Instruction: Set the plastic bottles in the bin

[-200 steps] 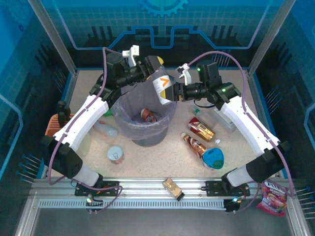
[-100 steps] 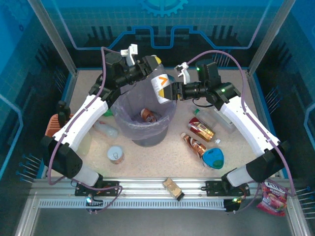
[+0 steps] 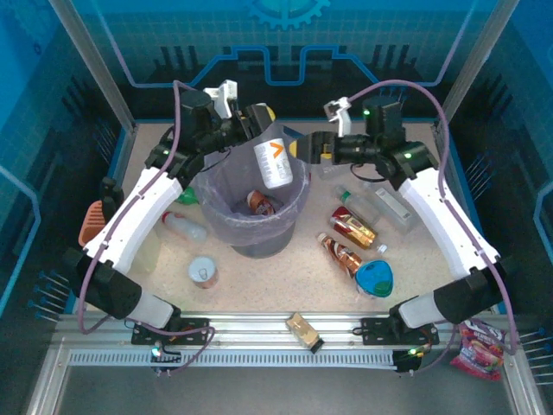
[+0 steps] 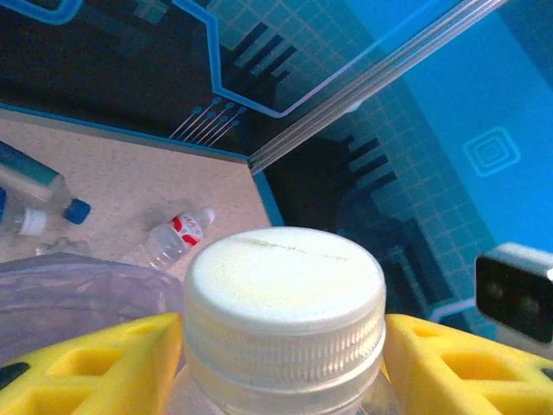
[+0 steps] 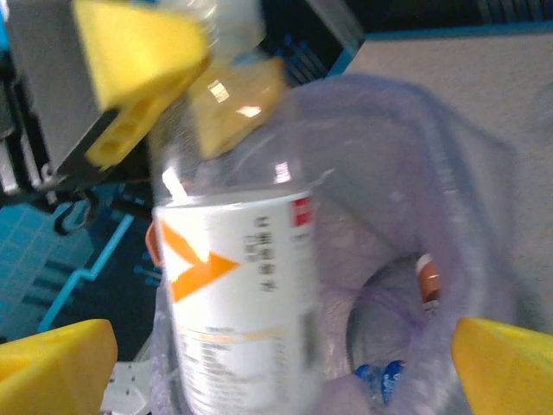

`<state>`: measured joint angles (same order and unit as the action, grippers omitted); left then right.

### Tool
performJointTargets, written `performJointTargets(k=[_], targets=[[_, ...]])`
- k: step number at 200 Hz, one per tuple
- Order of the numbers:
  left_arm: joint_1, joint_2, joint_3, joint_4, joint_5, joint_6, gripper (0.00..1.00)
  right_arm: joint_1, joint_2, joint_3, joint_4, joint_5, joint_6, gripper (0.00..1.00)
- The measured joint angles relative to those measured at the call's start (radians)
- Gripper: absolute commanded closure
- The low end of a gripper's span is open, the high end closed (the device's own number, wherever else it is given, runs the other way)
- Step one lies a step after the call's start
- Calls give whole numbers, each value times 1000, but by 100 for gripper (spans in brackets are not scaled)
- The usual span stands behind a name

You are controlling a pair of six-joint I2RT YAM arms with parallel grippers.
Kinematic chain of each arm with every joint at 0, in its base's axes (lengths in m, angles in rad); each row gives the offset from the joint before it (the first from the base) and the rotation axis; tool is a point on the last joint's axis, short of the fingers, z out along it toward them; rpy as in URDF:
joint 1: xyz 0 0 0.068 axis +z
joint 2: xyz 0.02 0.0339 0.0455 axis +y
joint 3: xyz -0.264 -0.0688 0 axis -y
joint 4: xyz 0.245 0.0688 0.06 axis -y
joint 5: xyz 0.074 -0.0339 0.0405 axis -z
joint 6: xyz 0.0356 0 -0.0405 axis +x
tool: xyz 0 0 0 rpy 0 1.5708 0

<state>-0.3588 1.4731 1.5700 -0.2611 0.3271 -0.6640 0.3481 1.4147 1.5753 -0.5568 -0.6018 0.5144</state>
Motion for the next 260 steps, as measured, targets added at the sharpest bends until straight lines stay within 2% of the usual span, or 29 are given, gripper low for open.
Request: performJointTargets(k=[47,68,109,140,174,196,222,232,260], targets=[[-14,-60,36,-214,-68,168,71,-211,-151,-169,8,29,47,0],[-69,-57,39,-314,-161,257,78,-312,-188,-277,32,1,67,0],[-172,-6,24,-423,-307,368,80,-532,-221,-483,33,-7,111,0],[-185,5,-55,-430,-378,387,82,-623,-240,-562,26,0,102,0],[-185,10,-148,-391,-414,386,82,-646,-240,-607,24,31,79,0],[-187,23,-186,-363,-423,386,75,-647,-240,-632,26,66,77,0],[-188,42,-213,-332,-428,386,53,-653,-240,-675,26,138,108,0],[-188,47,-222,-324,-428,386,47,-657,-240,-703,28,167,145,1],[-189,60,-232,-310,-428,386,36,-664,-240,-791,35,249,282,4]])
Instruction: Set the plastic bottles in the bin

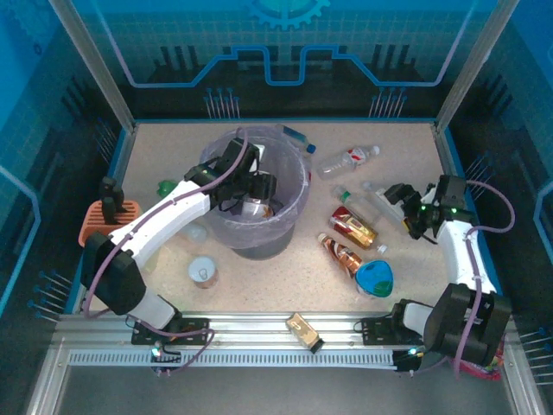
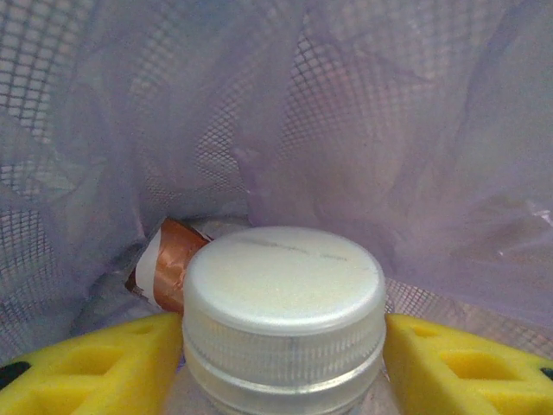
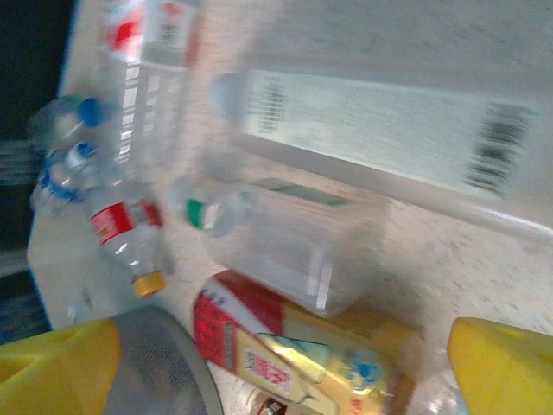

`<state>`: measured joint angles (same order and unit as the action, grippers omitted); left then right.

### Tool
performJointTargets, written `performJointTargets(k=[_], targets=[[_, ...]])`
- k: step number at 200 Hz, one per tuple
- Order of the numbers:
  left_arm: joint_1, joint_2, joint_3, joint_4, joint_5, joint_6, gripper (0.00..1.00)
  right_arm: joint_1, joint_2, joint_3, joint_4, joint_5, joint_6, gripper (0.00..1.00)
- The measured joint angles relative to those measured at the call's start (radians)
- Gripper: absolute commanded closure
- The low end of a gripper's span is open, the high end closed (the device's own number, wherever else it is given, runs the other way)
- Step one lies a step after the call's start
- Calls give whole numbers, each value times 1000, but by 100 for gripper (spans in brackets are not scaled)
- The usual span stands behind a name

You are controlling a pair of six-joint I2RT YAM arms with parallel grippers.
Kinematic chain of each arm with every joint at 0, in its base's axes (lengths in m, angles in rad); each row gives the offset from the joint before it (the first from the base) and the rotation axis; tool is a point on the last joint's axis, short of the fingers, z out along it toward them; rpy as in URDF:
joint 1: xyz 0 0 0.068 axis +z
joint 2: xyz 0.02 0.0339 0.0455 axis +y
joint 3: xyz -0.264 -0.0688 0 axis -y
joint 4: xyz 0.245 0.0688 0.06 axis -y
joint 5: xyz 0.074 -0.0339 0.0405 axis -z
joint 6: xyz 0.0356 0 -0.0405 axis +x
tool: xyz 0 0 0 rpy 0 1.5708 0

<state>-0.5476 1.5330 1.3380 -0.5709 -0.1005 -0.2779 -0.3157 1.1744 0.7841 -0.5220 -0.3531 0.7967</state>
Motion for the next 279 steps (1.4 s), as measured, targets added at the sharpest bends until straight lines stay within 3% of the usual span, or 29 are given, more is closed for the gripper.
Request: performJointTargets(k=[33,71,115,182,246,279], targets=[[-1,2,0,2,0,1,16,-1,0,-62,24,93,198,6],[-1,2,1,1,0,16,8,-6,-12,-105,89,169,402,6],[-1,0,29,0,0,19,3,-20,11,-124,187,212,561,5],[-3,-40,148,-60,-12,23,1,-27,216,-133,336,181,670,4],[-19,-153,165,-89,-42,23,1,-28,306,-116,443,181,679,17],[-19,-232,165,-90,-41,23,1,-29,307,-113,445,187,673,31]])
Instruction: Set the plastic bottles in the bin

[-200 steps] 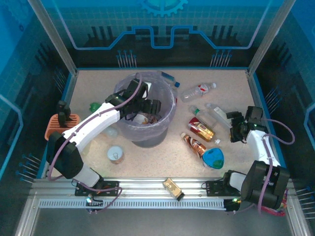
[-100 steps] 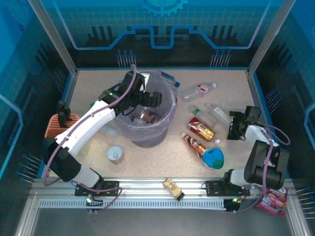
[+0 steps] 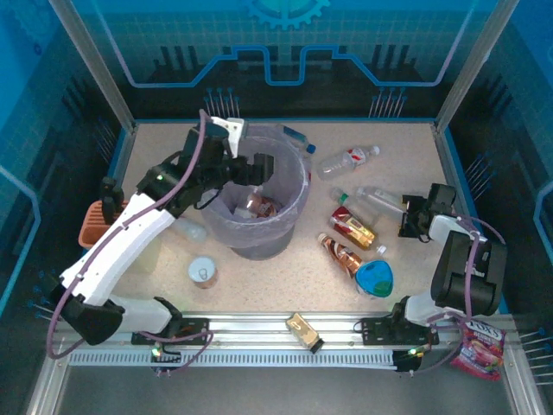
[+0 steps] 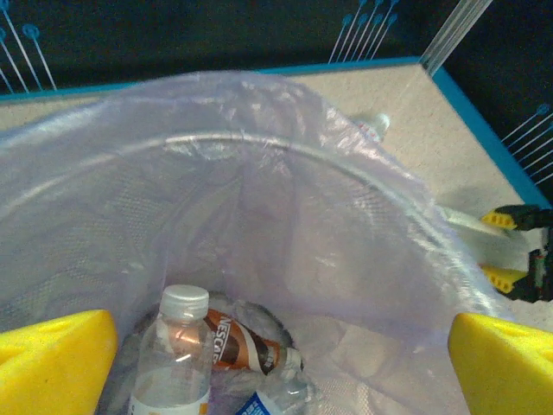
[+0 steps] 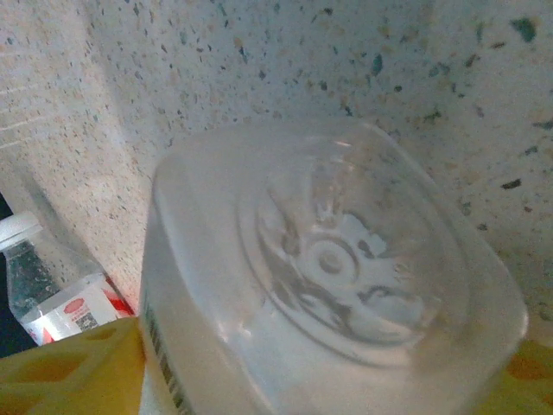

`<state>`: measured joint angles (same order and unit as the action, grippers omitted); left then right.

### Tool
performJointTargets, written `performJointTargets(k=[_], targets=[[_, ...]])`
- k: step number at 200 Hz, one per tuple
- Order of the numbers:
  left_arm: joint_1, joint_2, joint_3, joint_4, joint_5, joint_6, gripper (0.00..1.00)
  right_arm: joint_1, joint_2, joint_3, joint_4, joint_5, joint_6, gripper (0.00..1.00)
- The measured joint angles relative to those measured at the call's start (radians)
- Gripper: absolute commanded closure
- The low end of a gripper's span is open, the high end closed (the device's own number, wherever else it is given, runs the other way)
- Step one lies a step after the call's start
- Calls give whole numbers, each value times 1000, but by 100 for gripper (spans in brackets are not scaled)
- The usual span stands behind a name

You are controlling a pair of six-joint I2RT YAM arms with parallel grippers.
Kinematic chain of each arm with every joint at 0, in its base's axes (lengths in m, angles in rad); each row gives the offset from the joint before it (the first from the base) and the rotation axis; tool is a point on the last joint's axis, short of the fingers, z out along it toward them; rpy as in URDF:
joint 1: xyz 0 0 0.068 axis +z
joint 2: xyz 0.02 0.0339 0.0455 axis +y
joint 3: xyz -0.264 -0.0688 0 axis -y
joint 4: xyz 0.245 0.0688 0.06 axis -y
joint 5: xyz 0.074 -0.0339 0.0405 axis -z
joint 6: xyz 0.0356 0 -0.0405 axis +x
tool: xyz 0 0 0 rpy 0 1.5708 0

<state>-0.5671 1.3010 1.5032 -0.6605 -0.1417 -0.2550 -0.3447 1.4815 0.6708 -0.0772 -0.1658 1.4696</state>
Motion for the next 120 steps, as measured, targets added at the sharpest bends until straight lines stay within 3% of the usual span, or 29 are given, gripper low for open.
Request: performJointTargets(k=[120], targets=[[-12,-12,101,2,51,28,1,-111,-195,85,-148,-10,-88,65]])
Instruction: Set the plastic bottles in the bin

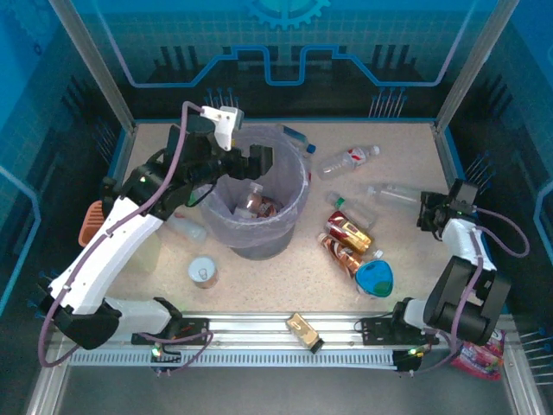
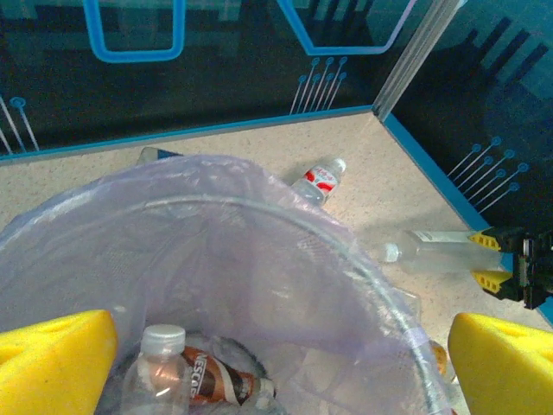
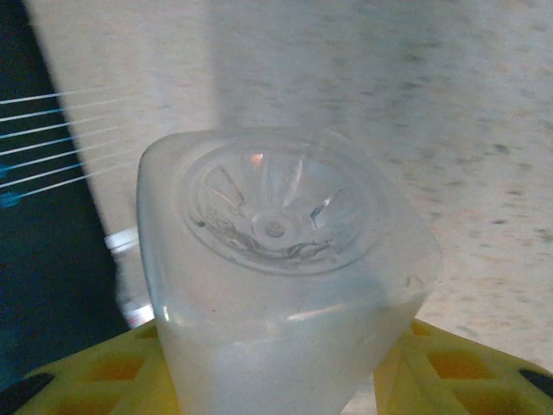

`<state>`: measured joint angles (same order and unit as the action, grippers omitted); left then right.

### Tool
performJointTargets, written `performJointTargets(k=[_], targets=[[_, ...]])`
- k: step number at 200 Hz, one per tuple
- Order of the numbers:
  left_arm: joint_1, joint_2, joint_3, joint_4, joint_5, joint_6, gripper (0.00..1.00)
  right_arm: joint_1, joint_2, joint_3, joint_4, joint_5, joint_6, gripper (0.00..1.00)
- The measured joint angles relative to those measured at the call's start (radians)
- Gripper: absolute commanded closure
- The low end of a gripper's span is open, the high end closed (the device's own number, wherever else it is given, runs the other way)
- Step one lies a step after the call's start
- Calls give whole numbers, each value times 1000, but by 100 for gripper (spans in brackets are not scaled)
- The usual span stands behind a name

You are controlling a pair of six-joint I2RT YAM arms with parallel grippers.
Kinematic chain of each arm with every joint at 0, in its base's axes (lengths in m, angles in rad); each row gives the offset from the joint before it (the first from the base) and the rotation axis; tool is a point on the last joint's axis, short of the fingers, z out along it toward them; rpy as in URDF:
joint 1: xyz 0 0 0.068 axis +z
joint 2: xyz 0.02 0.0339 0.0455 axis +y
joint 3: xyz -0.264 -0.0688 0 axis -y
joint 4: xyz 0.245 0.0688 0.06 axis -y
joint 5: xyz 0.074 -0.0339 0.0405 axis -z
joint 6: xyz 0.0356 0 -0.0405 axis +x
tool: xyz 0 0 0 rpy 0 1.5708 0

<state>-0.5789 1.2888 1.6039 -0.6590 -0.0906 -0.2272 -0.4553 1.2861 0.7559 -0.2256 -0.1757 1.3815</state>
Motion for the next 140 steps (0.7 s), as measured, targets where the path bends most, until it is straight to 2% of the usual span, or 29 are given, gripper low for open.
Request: performJointTargets(k=[21,39,80,105,140], targets=[[-6,22,29,-3,37,19,1,-4,-50,63,-10,-35,-43,68],[-14,41,53,-10,64,38,1,-4,-79,145,-29,-74,-94,74],[-28,71,87,-22,103,64,1,24,-126,319,-66,-163,-230,77],[-37,107,131,-40,143,82,1,105,-129,413,-70,-249,-341,79],[-72,147,194,-48,229,107,1,301,-129,482,37,-390,-455,78]])
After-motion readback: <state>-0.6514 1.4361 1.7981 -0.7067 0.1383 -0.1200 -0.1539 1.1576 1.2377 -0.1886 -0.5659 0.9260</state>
